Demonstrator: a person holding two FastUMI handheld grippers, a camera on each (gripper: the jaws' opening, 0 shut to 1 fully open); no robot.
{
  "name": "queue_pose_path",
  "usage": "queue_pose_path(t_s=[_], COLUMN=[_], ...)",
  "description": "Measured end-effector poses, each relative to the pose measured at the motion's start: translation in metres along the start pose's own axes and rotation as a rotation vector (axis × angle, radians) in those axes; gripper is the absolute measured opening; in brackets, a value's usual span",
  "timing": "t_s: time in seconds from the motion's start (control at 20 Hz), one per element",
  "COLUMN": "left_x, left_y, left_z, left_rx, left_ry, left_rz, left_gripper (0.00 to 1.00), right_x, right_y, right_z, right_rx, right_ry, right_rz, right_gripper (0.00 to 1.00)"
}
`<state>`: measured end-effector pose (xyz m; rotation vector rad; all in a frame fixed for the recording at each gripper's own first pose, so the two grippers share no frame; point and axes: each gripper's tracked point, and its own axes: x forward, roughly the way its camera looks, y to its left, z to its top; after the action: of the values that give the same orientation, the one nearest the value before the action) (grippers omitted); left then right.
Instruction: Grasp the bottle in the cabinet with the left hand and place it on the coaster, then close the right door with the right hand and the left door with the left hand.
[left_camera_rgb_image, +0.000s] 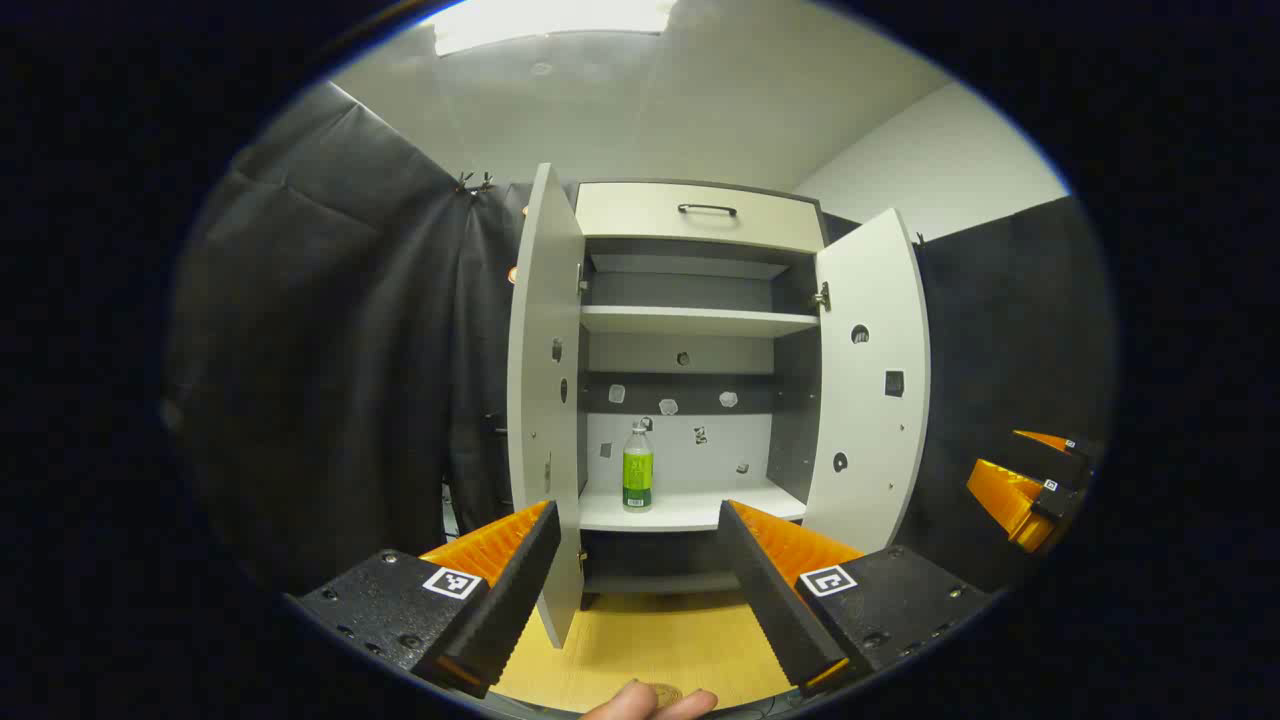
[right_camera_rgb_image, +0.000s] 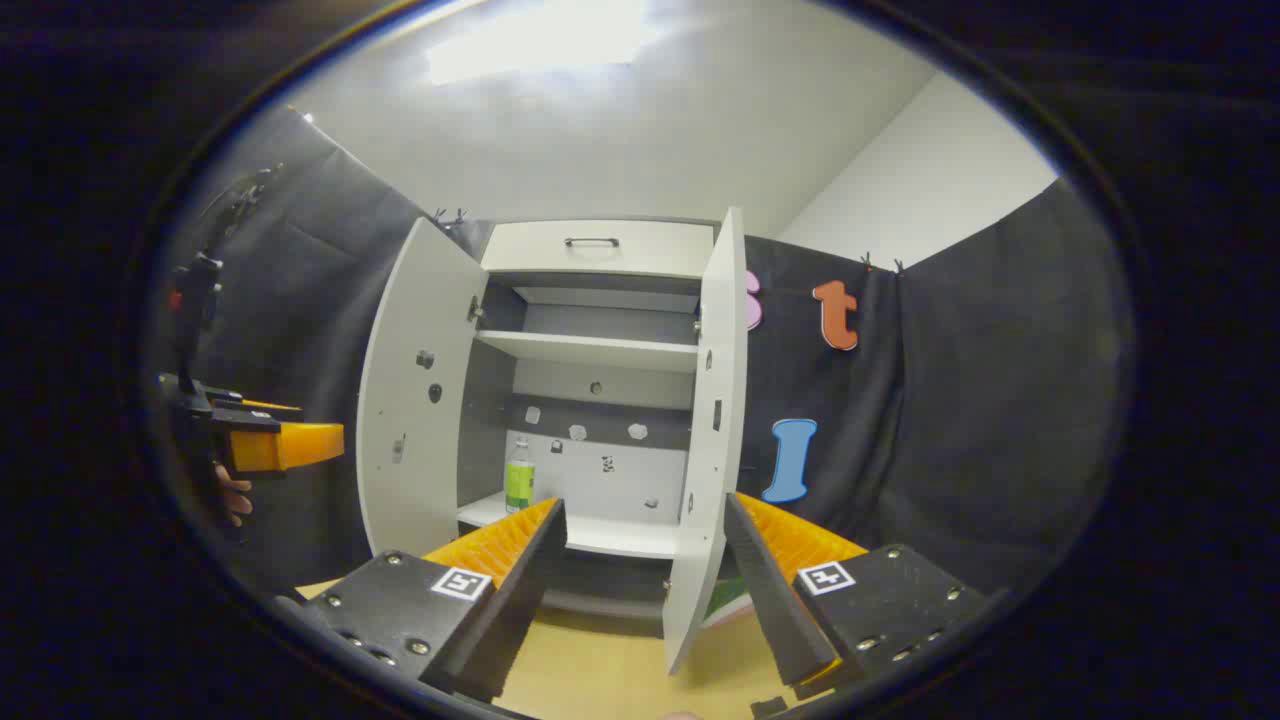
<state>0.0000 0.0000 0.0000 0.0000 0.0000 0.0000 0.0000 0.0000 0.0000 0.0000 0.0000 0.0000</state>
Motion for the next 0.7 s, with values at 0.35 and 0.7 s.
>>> queue_pose_path(t_s=[0.35,0.7], left_x=[0.016,0.068], left_y=[-0.006,-0.004], left_z=[-0.014,-0.008], left_rx=[-0.012,0.002], left_ry=[0.036,0.035], left_rz=[-0.007,-0.03], left_gripper=[1.0,1.0], right_x=[0.005,0.023], right_y=[0.0,-0.026], right_z=[0.0,0.002], right_rx=[0.033,0.049], right_ry=[-0.014,-0.022], right_rz=[0.029,-0.012], right_gripper=[0.93,0.96])
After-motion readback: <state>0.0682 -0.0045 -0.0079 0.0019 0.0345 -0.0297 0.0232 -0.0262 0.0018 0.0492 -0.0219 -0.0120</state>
